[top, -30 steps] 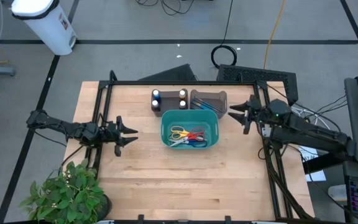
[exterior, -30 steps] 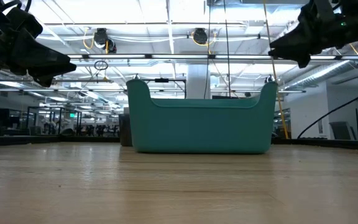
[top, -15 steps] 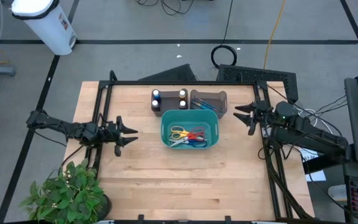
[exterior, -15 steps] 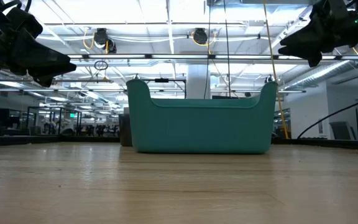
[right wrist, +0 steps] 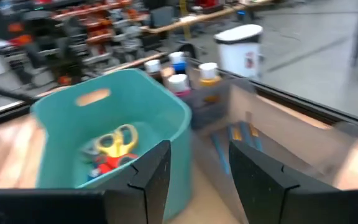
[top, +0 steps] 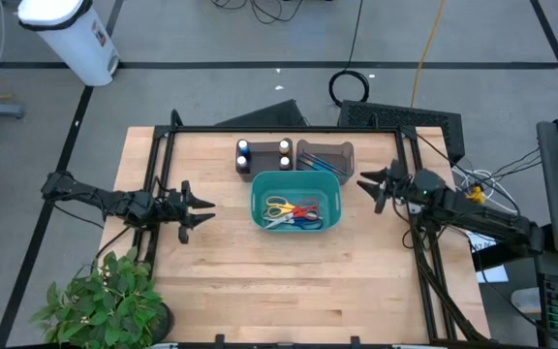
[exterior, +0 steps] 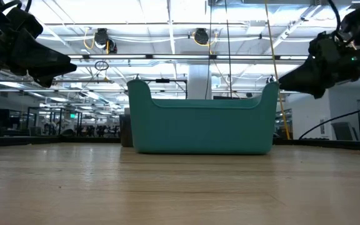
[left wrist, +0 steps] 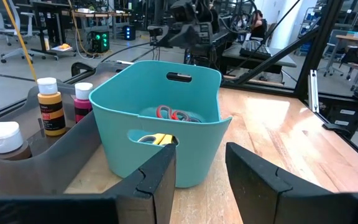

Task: Pick & Place Paint Supplies
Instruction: Return to home position

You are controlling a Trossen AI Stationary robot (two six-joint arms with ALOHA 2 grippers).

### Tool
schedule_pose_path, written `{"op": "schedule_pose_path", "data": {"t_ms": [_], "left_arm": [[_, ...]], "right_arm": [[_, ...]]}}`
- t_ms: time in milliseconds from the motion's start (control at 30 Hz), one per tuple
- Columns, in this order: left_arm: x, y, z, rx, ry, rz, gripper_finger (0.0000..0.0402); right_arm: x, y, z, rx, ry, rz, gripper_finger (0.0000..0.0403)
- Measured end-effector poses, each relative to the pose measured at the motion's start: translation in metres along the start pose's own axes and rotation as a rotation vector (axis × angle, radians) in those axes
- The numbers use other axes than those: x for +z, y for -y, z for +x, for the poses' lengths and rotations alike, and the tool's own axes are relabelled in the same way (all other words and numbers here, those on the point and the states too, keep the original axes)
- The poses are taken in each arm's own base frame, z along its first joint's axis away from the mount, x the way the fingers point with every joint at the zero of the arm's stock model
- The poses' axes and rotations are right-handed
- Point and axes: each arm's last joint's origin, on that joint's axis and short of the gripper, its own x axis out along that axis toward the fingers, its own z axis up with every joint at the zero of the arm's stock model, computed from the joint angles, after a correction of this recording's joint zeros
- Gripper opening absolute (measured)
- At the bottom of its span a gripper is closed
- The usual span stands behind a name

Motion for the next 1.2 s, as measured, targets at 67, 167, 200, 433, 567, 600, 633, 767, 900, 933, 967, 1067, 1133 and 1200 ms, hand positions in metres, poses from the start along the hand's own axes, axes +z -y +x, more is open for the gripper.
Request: {"op": "schedule_pose_path", "data": {"t_ms": [67,167,200,433,567,600,633,767,900,933,967,1067,1133,1200], "left_arm": [[0.0,0.0,0.0,0.0,0.0,0.0,0.0147],[0.0,0.0,0.0,0.0,0.0,0.0,0.0147],[0.0,0.0,0.0,0.0,0.0,0.0,0.0147],[0.0,0.0,0.0,0.0,0.0,0.0,0.0147],[0.0,0.0,0.0,0.0,0.0,0.0,0.0147],[0.0,0.0,0.0,0.0,0.0,0.0,0.0147],[0.0,0.0,0.0,0.0,0.0,0.0,0.0147],[0.0,0.0,0.0,0.001,0.0,0.0,0.0147],[0.0,0.0,0.0,0.0,0.0,0.0,0.0147],[0.0,0.0,0.0,0.0,0.0,0.0,0.0147],[0.0,0.0,0.0,0.0,0.0,0.0,0.0147],[0.0,0.0,0.0,0.0,0.0,0.0,0.0147],[0.0,0.0,0.0,0.0,0.0,0.0,0.0147],[0.0,0.0,0.0,0.0,0.0,0.0,0.0147]], "right_arm": [[-0.002,-0.001,0.001,0.046,0.005,-0.013,0.0153],[-0.001,-0.003,0.001,0.106,0.021,-0.013,0.0155],[0.0,-0.004,0.001,0.131,0.021,-0.014,0.0156],[-0.002,-0.017,-0.001,0.286,-0.001,-0.022,0.0159],[-0.002,-0.026,-0.003,0.373,0.007,-0.057,0.0156],[-0.001,-0.029,-0.003,0.392,0.022,-0.064,0.0156],[0.0,-0.031,-0.004,0.4,0.039,-0.068,0.0156],[0.002,-0.038,-0.006,0.416,0.089,-0.085,0.0155],[-0.001,-0.044,-0.008,0.458,0.182,-0.106,0.0155],[0.004,-0.046,-0.01,0.482,0.252,-0.107,0.0155],[0.007,-0.047,-0.012,0.497,0.292,-0.114,0.0155],[0.01,-0.049,-0.014,0.512,0.346,-0.129,0.0155],[0.011,-0.049,-0.015,0.508,0.354,-0.139,0.0155],[0.012,-0.049,-0.016,0.507,0.371,-0.153,0.0155]]}}
